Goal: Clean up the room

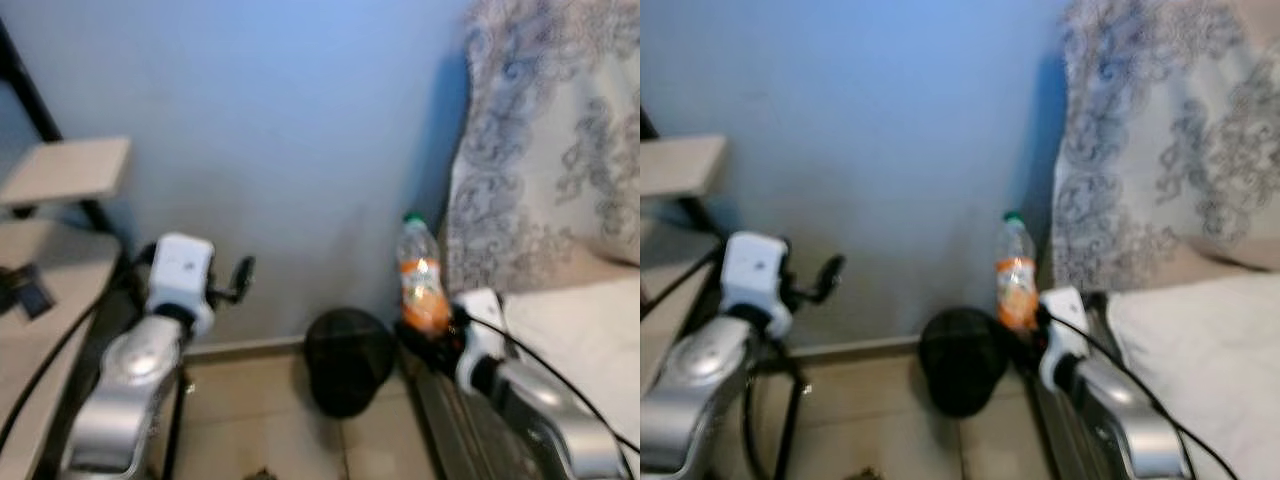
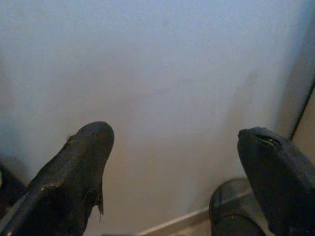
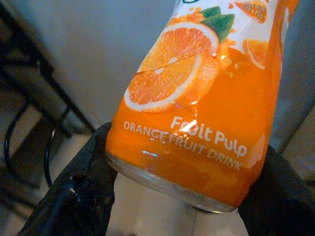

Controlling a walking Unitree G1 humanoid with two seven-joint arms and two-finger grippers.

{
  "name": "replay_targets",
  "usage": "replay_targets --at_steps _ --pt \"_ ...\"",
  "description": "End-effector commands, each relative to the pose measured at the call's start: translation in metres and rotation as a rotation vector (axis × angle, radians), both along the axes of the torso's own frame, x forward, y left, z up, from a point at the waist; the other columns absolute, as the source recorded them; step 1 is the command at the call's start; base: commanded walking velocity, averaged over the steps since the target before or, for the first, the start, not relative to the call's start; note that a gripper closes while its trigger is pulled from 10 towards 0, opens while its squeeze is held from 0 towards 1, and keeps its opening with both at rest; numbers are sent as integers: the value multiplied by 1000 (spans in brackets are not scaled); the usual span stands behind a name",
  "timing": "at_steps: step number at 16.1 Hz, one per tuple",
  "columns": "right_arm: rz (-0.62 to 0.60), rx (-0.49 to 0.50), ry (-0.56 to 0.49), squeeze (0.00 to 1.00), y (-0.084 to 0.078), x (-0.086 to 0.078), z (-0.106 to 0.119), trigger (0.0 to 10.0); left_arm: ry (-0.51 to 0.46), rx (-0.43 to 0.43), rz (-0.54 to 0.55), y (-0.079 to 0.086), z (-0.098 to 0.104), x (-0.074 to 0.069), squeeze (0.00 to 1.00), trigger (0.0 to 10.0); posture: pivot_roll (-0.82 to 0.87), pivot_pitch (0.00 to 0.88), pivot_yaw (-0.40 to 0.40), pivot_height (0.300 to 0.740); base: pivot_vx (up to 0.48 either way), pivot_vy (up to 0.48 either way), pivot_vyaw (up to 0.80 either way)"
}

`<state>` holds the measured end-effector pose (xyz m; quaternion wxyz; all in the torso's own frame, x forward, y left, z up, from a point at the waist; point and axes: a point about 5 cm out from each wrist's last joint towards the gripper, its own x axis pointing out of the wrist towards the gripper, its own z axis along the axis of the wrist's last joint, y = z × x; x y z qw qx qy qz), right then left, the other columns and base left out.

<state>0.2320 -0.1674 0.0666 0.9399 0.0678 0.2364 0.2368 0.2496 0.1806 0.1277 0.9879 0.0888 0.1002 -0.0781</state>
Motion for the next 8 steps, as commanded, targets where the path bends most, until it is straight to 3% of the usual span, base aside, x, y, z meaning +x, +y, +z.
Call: replay_targets --at_steps 1,8 --pt "-35 -32 1 0 -10 -1 -1 10000 -2 -20 -32 -8 1 1 0 10000 57 0 20 740 292 0 0" --pt "-21 -46 -8 0 -9 5 3 10000 1 -34 -37 -9 0 -1 0 10000 67 0 5 740 291 0 0"
